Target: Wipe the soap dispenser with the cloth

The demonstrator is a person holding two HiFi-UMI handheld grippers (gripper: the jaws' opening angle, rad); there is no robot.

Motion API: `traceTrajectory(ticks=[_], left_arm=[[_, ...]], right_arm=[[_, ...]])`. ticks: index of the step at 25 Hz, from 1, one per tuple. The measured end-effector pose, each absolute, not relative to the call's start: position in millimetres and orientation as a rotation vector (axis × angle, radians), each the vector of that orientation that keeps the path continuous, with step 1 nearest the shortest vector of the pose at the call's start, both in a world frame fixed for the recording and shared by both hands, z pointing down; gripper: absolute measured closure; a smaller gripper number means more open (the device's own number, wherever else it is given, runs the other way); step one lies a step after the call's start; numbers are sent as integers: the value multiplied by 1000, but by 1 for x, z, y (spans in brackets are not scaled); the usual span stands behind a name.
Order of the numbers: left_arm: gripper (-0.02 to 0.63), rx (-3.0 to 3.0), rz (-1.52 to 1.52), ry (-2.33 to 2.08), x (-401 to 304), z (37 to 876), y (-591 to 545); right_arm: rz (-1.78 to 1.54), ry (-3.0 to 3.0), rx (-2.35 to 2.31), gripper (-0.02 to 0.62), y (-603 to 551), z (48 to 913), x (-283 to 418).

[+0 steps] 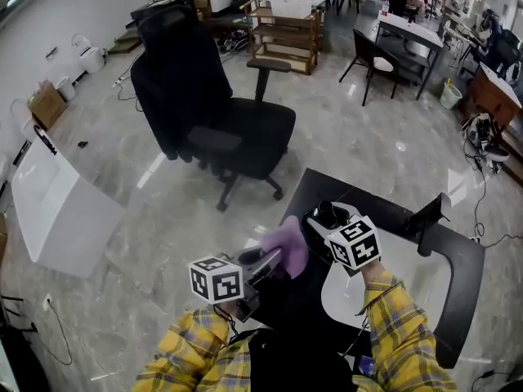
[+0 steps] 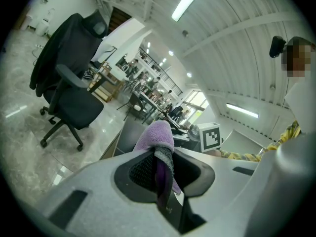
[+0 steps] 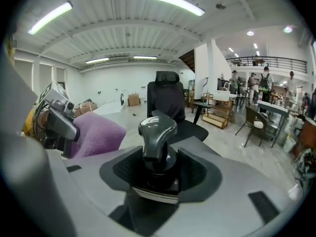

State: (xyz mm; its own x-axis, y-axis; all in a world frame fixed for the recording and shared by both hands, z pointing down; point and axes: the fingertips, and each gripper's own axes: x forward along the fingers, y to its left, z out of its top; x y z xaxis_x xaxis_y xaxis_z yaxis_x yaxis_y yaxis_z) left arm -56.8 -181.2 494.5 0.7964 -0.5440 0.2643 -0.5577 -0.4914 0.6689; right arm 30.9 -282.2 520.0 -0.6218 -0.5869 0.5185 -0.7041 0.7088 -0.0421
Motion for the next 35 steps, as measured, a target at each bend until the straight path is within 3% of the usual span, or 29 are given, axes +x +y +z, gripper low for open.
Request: traceTrajectory(ticks=[17, 30, 35], left_arm=[[541, 2177, 3, -802, -52, 493, -185], [541, 2192, 15, -771, -53, 490, -181], [541, 2202, 22, -758, -50, 490, -178]], right_arm=[[507, -2183, 1592, 382, -284, 520, 48], [126, -2492, 720, 342, -257, 507, 43], [177, -2491, 520, 342, -262, 514, 41]])
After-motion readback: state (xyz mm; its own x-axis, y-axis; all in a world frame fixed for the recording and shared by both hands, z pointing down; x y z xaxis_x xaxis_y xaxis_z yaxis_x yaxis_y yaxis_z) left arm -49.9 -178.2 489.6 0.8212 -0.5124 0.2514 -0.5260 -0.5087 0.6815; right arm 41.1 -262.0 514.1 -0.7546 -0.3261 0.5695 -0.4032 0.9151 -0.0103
